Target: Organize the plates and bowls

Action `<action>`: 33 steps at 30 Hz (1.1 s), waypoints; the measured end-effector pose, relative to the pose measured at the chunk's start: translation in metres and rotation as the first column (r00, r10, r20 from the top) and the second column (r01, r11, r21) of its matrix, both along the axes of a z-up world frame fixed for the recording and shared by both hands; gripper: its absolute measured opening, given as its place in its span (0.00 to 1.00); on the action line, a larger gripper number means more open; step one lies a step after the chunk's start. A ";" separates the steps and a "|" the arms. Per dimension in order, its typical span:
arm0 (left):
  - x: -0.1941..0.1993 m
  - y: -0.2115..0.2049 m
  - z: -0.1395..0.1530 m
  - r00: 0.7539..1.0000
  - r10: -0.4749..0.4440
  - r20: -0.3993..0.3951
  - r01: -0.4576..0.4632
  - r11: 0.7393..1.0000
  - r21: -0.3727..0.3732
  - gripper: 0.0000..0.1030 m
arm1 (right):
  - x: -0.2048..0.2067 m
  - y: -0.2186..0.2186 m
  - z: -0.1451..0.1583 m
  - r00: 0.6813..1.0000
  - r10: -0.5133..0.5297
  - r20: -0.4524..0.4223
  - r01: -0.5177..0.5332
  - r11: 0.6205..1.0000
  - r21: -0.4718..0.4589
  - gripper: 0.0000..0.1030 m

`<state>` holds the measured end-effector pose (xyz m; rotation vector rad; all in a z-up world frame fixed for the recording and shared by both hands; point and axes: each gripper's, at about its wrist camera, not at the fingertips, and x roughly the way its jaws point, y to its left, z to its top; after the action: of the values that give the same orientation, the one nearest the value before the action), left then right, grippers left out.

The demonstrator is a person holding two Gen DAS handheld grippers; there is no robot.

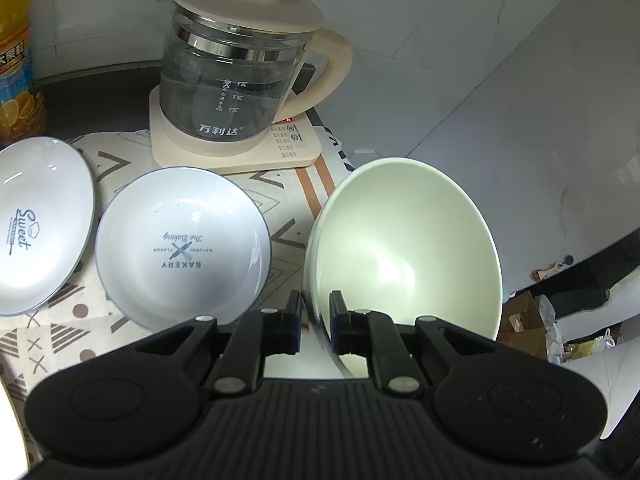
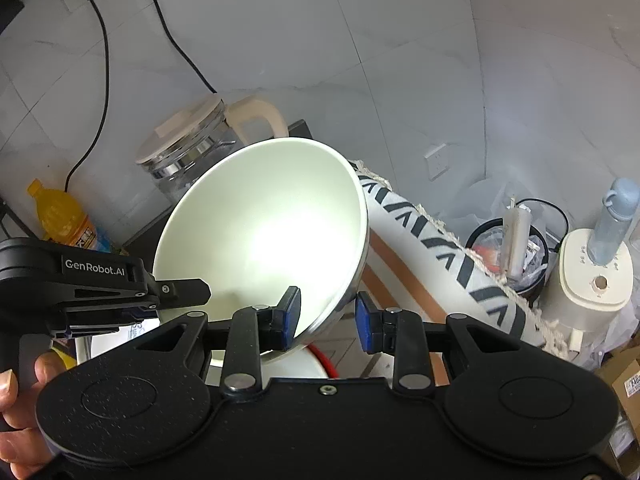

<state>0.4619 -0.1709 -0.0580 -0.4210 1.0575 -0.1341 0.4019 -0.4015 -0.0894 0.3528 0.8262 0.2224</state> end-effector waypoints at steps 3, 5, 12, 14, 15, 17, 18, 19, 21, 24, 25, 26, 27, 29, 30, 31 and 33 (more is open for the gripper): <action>-0.009 0.003 0.001 1.000 -0.006 0.000 0.006 1.000 -0.003 0.11 | -0.009 0.002 0.002 1.000 -0.005 0.000 0.005 1.000 -0.003 0.29; -0.015 0.005 0.002 1.000 -0.012 0.001 0.012 1.000 -0.006 0.11 | -0.016 0.003 0.003 1.000 -0.007 0.002 0.007 1.000 -0.004 0.29; -0.036 0.012 0.001 1.000 -0.023 -0.011 0.023 1.000 -0.017 0.12 | -0.038 0.009 0.001 1.000 -0.010 -0.008 0.010 1.000 -0.007 0.29; -0.042 0.014 -0.002 1.000 -0.023 -0.019 0.023 1.000 -0.018 0.12 | -0.043 0.011 0.000 1.000 -0.007 -0.013 0.007 1.000 -0.010 0.29; -0.045 0.015 -0.003 0.999 -0.024 -0.022 0.023 1.000 -0.017 0.12 | -0.045 0.013 -0.001 1.000 -0.004 -0.014 0.004 1.000 -0.013 0.29; -0.051 0.019 -0.006 0.999 -0.023 -0.030 0.023 1.000 -0.017 0.12 | -0.050 0.015 -0.003 1.000 -0.002 -0.017 0.002 1.000 -0.011 0.29; -0.053 0.020 -0.007 0.999 -0.022 -0.035 0.022 1.000 -0.019 0.12 | -0.052 0.016 -0.004 1.000 -0.001 -0.018 0.001 1.000 -0.009 0.29; -0.056 0.023 -0.008 0.999 -0.021 -0.039 0.021 1.000 -0.021 0.12 | -0.055 0.017 -0.005 1.000 -0.001 -0.019 0.001 1.000 -0.007 0.29; -0.061 0.026 -0.011 0.999 -0.020 -0.049 0.019 1.000 -0.023 0.12 | -0.058 0.019 -0.007 1.000 0.001 -0.022 -0.001 1.000 -0.005 0.28; -0.067 0.031 -0.016 0.998 -0.019 -0.067 0.016 0.999 -0.031 0.13 | -0.063 0.020 -0.010 1.000 -0.003 -0.028 0.003 1.000 0.006 0.28; -0.069 0.032 -0.018 0.997 -0.018 -0.074 0.016 0.999 -0.034 0.13 | -0.064 0.020 -0.011 1.000 -0.007 -0.030 0.007 1.000 0.010 0.27; -0.071 0.033 -0.019 0.997 -0.020 -0.081 0.017 0.999 -0.037 0.13 | -0.065 0.020 -0.012 0.999 -0.012 -0.031 0.012 1.000 0.010 0.26; -0.073 0.033 -0.021 0.996 -0.023 -0.086 0.019 0.999 -0.039 0.13 | -0.066 0.020 -0.012 0.999 -0.018 -0.029 0.018 1.000 0.008 0.24; -0.077 0.033 -0.025 0.995 -0.027 -0.098 0.023 0.999 -0.045 0.13 | -0.068 0.021 -0.013 0.999 -0.028 -0.022 0.028 1.000 -0.002 0.22; -0.078 0.034 -0.027 0.994 -0.029 -0.104 0.025 0.999 -0.047 0.13 | -0.068 0.022 -0.014 0.999 -0.033 -0.021 0.032 0.999 -0.006 0.20; -0.080 0.034 -0.030 0.993 -0.031 -0.112 0.025 0.998 -0.050 0.13 | -0.068 0.022 -0.015 0.999 -0.039 -0.026 0.039 0.999 -0.007 0.19; -0.082 0.035 -0.034 0.991 -0.033 -0.129 0.025 0.998 -0.060 0.13 | -0.066 0.020 -0.018 0.998 -0.055 -0.041 0.055 0.998 0.002 0.17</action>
<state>0.3800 -0.1363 -0.0921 -0.4718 1.1901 -0.1651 0.3360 -0.3811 -0.1079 0.3831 0.8553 0.1654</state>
